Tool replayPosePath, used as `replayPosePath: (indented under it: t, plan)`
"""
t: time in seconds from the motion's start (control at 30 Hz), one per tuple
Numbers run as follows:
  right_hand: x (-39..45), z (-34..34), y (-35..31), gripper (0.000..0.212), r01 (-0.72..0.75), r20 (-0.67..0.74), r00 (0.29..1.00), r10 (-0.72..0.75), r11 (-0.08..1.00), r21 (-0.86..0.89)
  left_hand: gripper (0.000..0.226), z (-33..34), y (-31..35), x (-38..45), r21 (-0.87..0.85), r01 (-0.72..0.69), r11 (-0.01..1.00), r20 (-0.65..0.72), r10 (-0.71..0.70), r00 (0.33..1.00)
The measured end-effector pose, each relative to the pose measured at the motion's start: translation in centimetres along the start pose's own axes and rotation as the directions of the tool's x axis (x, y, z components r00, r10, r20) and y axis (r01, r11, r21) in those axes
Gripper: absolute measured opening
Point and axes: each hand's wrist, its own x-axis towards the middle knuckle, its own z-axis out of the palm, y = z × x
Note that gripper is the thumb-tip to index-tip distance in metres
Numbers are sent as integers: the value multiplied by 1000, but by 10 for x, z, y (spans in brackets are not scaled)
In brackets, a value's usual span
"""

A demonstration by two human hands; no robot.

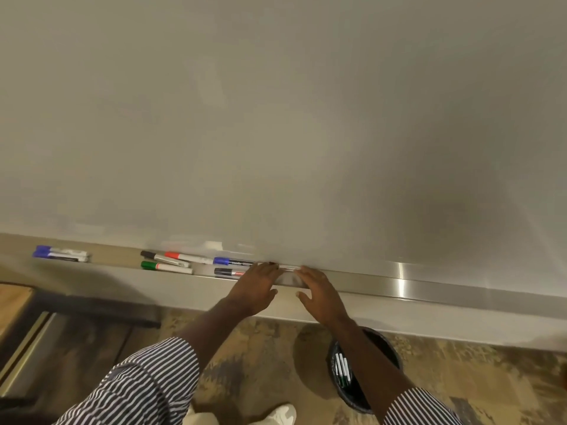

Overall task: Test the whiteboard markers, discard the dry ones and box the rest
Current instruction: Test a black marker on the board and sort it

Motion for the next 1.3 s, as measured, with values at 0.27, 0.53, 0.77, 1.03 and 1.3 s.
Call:
replayPosePath:
  t: [0.27, 0.53, 0.77, 1.03, 1.3]
  plan:
    - [2, 1, -3, 46, -11, -154, 988, -3, 996, -89, 55, 7, -2, 0, 104, -37, 994, 33, 34, 999]
    - [9, 4, -1, 32, -17, -171, 985, -2, 994, -106, 53, 4, -1, 5, 91, -23, 996, 70, 16, 997]
    - [10, 4, 1, 26, 0, -231, 973, 18, 997, 75, 51, -8, -9, 3, -31, 48, 998, 85, -45, 995]
    - [6, -20, -33, 18, -84, -252, 935, 251, 844, 530, 30, -28, -21, -6, -262, 81, 962, -66, -102, 993]
    - [14, -39, -78, 11, -45, -215, 931, 294, 678, 734, 34, -53, -25, -29, -669, 174, 723, -170, -377, 910]
